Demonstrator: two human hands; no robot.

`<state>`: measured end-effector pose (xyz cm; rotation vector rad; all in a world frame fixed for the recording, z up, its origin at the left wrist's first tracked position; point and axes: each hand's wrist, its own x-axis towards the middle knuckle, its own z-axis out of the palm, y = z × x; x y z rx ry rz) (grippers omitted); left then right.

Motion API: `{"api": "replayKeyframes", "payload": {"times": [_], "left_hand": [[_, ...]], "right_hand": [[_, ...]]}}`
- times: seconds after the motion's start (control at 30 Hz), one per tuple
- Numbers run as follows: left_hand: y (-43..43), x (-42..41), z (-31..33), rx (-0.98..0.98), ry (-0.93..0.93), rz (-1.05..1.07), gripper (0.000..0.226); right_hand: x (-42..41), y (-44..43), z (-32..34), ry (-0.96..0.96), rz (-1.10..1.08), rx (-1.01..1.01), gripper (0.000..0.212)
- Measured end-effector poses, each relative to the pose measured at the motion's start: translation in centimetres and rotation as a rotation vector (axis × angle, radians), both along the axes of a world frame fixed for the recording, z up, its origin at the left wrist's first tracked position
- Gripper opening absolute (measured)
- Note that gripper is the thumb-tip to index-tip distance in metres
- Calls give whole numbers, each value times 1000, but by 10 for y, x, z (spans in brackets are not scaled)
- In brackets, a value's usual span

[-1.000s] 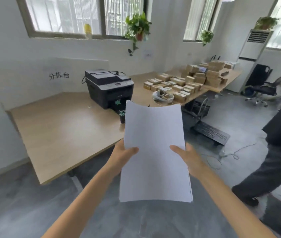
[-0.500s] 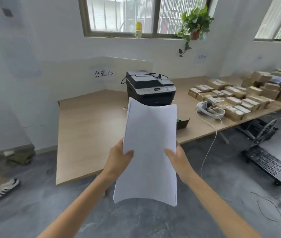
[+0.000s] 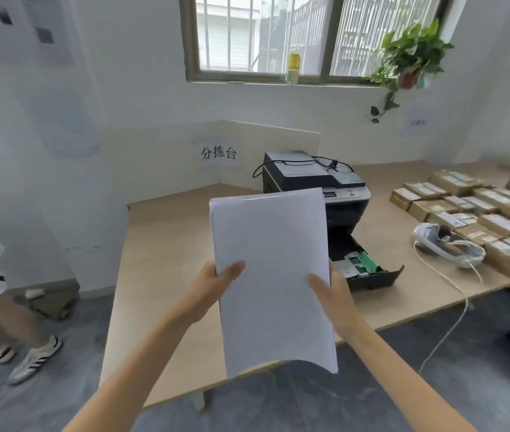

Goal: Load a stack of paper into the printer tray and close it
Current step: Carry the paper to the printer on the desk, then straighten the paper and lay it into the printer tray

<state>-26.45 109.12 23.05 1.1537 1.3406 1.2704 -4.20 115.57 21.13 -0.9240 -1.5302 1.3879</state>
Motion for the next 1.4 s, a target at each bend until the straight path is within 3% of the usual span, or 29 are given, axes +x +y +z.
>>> {"api": "replayKeyframes", "payload": {"times": [0.17, 0.3, 0.47, 0.7, 0.87, 1.0, 1.07, 1.1, 1.17, 1.3, 1.37, 1.4], "left_hand": [[56, -20, -13, 24, 121, 161, 25], [86, -24, -32, 3, 160, 184, 28], [139, -28, -56, -68, 139, 230, 27], [216, -17, -90, -125, 61, 363, 38], [250, -12, -115, -235, 36, 448, 40], [275, -27, -125, -303, 151, 470, 42], [289, -43, -126, -319, 236, 404, 29], [296, -49, -129, -315, 247, 372, 18], [301, -53, -122, -239, 250, 326, 20], [316, -58, -133, -235, 183, 435, 18], [316, -59, -150, -246, 184, 408, 12], [313, -57, -156, -257, 204, 383, 23]], "right_hand": [[-23, 59, -16, 54, -31, -128, 35], [-20, 110, -15, -3, 125, -195, 33], [-27, 188, -13, -92, 193, -192, 61], [-38, 273, -49, -63, 355, -299, 34], [-50, 318, -62, -178, 407, -248, 22], [-68, 339, -73, -210, 323, -203, 31], [-78, 350, -86, -257, 278, -193, 28], [-82, 355, -97, -290, 258, -192, 24], [-85, 355, -102, -282, 228, -180, 16], [-96, 365, -118, -304, 205, -202, 32], [-97, 366, -128, -325, 201, -209, 17], [-97, 365, -132, -341, 197, -194, 7]]}}
